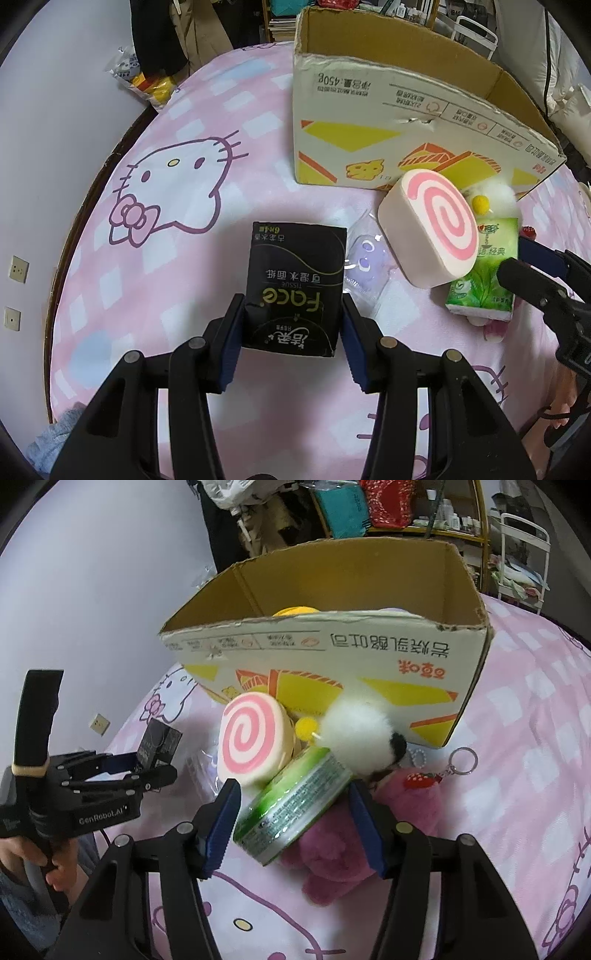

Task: Organize soft objects
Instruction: 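Close left gripper on black tissue pack while right gripper grasps green tissue pack, then lift black pack with left gripper while right gripper carries green pack over box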

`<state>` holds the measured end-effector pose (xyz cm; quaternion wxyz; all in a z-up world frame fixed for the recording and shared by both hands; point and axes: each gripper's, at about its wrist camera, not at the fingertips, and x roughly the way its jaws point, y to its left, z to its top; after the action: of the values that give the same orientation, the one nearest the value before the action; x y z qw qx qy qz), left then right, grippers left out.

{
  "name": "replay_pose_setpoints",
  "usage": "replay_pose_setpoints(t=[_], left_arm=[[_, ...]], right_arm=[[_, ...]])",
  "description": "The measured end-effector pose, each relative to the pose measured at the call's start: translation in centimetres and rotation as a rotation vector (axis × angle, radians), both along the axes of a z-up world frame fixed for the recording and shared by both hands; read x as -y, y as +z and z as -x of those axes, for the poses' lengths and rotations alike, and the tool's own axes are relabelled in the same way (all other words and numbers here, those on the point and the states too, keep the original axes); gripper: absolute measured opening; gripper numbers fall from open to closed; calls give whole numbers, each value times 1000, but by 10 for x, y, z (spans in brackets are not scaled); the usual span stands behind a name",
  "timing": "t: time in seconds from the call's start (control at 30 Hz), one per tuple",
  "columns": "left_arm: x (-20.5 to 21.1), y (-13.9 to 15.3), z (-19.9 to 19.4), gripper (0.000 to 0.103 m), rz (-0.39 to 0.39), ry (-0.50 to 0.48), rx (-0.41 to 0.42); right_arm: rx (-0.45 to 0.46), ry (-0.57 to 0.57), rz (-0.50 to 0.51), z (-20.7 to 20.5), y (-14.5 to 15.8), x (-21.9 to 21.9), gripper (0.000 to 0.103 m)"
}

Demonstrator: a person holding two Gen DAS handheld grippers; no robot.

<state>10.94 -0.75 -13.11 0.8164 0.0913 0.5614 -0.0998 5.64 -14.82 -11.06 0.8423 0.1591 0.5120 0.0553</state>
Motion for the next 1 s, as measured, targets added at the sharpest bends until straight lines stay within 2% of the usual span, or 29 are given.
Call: replay_pose_setpoints(t=[0.23, 0.3, 0.5, 0.63, 0.8, 1.0], left_arm=[[2, 3, 5, 48, -9, -3, 20], [2, 8, 11, 48, 2, -3, 39], [-4, 23, 18, 48, 17, 25, 103], [-2, 39, 28, 48, 36, 11, 186], [3, 64, 45, 48, 45, -10, 339], [3, 86, 59, 48, 90, -17, 462]], right_arm=[[-69, -37, -32, -12, -17, 4, 56], [-53, -21, 9, -11, -14, -1, 48], [39, -30, 118, -1, 7, -9, 41], [101, -70, 156, 12, 26, 0, 40], [189, -105, 229, 26, 50, 5, 40], [284, -159, 244, 37, 75, 16, 40]])
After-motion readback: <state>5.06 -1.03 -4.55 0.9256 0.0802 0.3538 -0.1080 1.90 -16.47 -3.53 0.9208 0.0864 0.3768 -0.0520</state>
